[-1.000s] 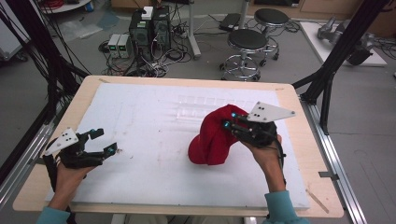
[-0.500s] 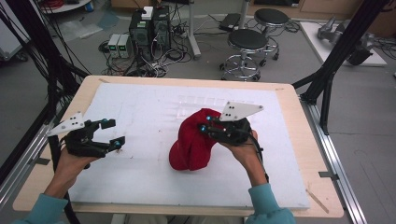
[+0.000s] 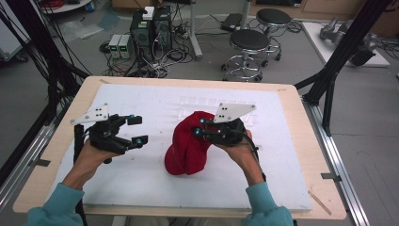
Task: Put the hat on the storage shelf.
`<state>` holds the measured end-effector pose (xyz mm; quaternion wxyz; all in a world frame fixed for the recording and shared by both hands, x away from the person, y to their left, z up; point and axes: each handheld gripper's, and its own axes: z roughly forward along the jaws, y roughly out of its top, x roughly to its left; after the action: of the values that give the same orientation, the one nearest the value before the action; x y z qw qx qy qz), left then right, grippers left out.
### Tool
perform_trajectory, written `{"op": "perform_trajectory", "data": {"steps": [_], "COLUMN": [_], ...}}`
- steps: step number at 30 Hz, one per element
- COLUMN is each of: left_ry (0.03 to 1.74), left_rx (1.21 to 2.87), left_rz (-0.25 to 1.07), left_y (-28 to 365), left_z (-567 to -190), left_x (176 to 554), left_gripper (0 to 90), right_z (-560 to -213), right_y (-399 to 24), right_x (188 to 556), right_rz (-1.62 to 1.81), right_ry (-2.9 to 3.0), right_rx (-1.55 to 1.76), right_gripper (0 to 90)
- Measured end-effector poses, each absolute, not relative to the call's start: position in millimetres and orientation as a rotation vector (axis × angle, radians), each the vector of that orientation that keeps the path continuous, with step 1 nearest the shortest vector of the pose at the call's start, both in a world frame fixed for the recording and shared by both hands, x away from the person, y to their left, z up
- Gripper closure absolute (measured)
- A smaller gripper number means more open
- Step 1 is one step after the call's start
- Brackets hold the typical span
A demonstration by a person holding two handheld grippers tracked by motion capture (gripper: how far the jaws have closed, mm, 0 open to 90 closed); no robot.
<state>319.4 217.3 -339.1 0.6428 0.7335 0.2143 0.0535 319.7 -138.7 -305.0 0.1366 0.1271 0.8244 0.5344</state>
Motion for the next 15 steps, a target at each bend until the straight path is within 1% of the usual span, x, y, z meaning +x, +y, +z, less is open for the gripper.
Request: {"op": "perform_trajectory", "data": {"steps": [4, 5, 9, 11, 15], "left_ry": [0.45, 0.446, 0.445, 0.437, 0.428], "left_rx": [1.691, 1.695, 1.713, 1.712, 1.73], "left_rz": [0.096, 0.097, 0.11, 0.081, 0.064], "left_y": [197.3, 187.0, 173.1, 165.8, 155.3], "left_z": [-335.3, -332.9, -331.3, -331.1, -330.5], "left_x": [321.7, 322.2, 324.2, 324.9, 323.5], "left_gripper": [15.2, 15.2, 15.2, 15.3, 15.3], "right_z": [-304.8, -303.8, -301.9, -301.1, -300.9], "right_y": [-136.2, -135.4, -134.5, -134.0, -132.0], "right_x": [319.9, 319.8, 319.6, 319.8, 320.6], "right_rz": [1.543, 1.55, 1.558, 1.558, 1.553], "right_ry": [2.4, 2.4, 2.393, 2.395, 2.405], "right_rx": [0.345, 0.334, 0.322, 0.316, 0.302], "right_gripper": [83.8, 83.8, 83.7, 83.7, 83.7]}}
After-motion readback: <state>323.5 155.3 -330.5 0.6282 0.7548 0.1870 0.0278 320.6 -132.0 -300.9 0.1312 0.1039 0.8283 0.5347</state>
